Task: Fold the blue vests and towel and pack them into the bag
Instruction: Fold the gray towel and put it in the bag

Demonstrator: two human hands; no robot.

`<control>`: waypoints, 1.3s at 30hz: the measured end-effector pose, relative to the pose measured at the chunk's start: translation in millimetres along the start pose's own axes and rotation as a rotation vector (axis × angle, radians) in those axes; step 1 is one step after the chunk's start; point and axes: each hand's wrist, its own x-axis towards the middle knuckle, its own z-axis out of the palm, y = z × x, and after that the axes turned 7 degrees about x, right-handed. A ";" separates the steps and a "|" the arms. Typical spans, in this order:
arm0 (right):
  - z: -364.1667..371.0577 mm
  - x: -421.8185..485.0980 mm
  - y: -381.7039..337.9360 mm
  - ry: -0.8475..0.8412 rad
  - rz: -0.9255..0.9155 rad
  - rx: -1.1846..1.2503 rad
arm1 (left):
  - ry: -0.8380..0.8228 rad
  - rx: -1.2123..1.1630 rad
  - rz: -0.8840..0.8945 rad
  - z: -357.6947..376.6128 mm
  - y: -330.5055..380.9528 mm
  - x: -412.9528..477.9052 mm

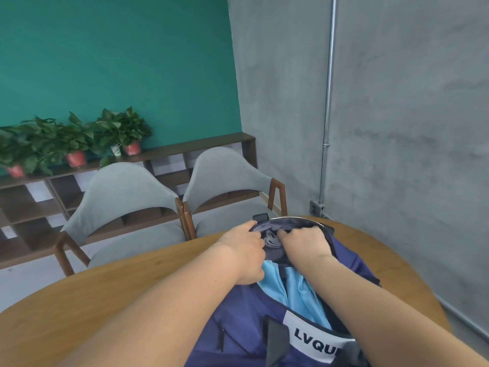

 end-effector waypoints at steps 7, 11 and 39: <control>-13.5 18.0 -15.5 0.025 0.053 0.074 | 0.086 0.016 -0.058 9.9 -13.8 16.3; -3.2 17.0 -15.3 -0.040 0.003 0.050 | 0.134 0.039 -0.059 21.0 -7.6 15.9; 16.9 -9.3 60.2 -0.037 -0.289 0.157 | 0.088 -0.044 -0.244 16.3 -6.7 13.8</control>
